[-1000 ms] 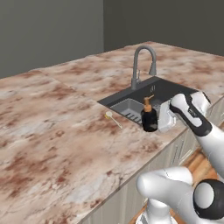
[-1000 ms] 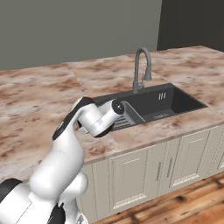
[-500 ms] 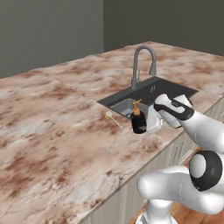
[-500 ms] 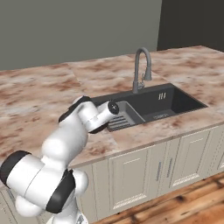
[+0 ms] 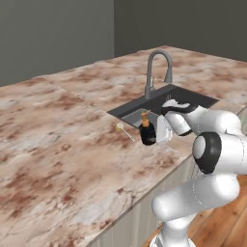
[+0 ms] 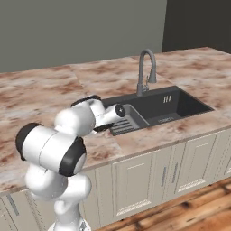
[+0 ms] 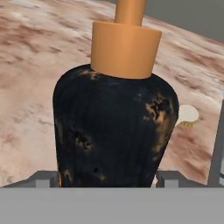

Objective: Locate and retrieve the dish brush and soap dispenser from the cabinet. Place them next to the sink.

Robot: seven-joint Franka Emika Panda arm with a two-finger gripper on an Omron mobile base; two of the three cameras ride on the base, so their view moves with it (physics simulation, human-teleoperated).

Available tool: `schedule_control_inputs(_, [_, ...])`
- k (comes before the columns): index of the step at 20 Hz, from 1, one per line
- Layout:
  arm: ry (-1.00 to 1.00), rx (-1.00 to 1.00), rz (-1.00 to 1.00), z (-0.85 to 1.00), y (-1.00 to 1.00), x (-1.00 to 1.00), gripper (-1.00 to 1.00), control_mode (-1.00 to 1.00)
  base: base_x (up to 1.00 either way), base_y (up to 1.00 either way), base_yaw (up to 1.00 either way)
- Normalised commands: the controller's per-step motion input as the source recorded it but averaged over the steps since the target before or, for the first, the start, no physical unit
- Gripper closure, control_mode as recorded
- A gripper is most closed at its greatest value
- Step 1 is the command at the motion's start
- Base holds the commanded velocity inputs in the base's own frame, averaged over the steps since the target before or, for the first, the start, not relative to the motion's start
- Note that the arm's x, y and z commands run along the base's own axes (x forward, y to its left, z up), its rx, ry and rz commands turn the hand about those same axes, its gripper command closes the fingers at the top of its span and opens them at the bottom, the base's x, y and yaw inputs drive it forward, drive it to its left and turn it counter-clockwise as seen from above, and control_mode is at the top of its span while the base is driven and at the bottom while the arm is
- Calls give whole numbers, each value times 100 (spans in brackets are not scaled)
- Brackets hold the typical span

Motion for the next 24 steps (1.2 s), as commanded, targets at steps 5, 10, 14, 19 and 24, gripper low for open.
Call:
schedule_control_inputs(5, [-3,4,9,-38,-7,53,100,-100,0,0,0])
schedule_control_inputs(10, [1,1,8,-32,-3,54,100,-100,0,0,0])
schedule_control_inputs(14, [1,0,9,-27,0,52,100,-100,0,0,0])
schedule_control_inputs(19, [0,0,10,-30,0,59,100,-100,0,0,0])
schedule_control_inputs(24, [1,0,11,-40,0,60,100,-100,0,0,0])
